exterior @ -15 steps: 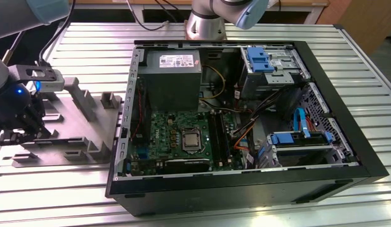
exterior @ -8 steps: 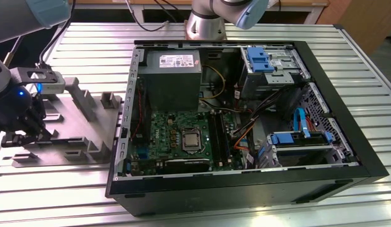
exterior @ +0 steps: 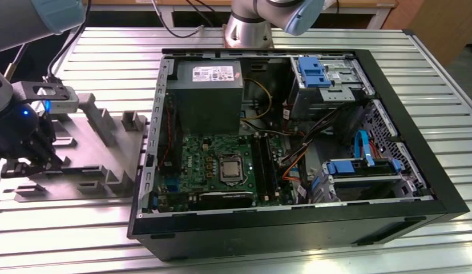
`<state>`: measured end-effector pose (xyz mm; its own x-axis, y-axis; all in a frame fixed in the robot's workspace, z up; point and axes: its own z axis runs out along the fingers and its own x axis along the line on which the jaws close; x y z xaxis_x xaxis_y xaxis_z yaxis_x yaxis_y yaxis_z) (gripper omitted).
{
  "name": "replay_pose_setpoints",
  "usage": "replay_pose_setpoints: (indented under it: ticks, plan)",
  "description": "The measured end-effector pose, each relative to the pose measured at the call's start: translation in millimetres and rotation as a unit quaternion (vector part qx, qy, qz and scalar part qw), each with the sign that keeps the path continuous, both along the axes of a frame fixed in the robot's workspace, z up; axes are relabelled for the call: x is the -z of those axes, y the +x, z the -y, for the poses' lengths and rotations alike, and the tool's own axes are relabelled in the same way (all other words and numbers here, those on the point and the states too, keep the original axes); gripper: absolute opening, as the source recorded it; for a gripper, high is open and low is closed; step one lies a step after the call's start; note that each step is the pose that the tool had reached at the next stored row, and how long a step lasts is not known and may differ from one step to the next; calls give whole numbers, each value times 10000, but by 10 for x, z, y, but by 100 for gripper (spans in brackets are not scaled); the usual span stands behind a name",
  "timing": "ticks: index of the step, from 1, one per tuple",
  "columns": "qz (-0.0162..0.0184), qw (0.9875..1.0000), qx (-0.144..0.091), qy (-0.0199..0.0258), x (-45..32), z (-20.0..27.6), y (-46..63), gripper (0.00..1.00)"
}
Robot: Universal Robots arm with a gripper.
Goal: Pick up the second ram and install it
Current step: 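Pick up the second ram and move it above second insertion slot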
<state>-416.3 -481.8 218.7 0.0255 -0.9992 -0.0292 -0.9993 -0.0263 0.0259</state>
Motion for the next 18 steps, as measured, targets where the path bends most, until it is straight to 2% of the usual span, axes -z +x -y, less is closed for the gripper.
replay_pose_setpoints:
  ticks: [1, 3, 4, 10, 18]
  plan:
    - [0, 10000, 0, 0, 0, 0, 0, 23]
    - [0, 10000, -1, 0, 0, 0, 0, 23]
    - [0, 10000, -1, 0, 0, 0, 0, 30]
    - [14, 10000, -2, 1, 58, -4, -28, 30]
    - [18, 10000, -2, 1, 165, -41, -34, 30]
